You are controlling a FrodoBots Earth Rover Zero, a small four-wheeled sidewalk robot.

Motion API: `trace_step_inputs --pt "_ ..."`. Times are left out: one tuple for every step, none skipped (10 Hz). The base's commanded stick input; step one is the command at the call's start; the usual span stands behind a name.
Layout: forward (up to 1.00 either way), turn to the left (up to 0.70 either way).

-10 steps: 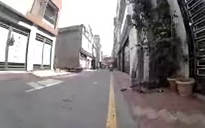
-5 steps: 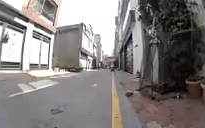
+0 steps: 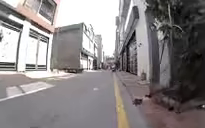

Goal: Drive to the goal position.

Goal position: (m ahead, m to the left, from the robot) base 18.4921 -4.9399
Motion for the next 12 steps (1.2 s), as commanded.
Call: trace_step_inputs --pt "1.0 0.0" --pt "1.0 0.0" --pt "1.0 0.0" --pt "1.0 0.0" --pt "1.0 0.0" --pt "1.0 0.0" --pt "1.0 0.0" --pt "1.0 0.0" --pt "1.0 0.0" --pt "1.0 0.0" --pt "1.0 0.0" --pt "1.0 0.0"
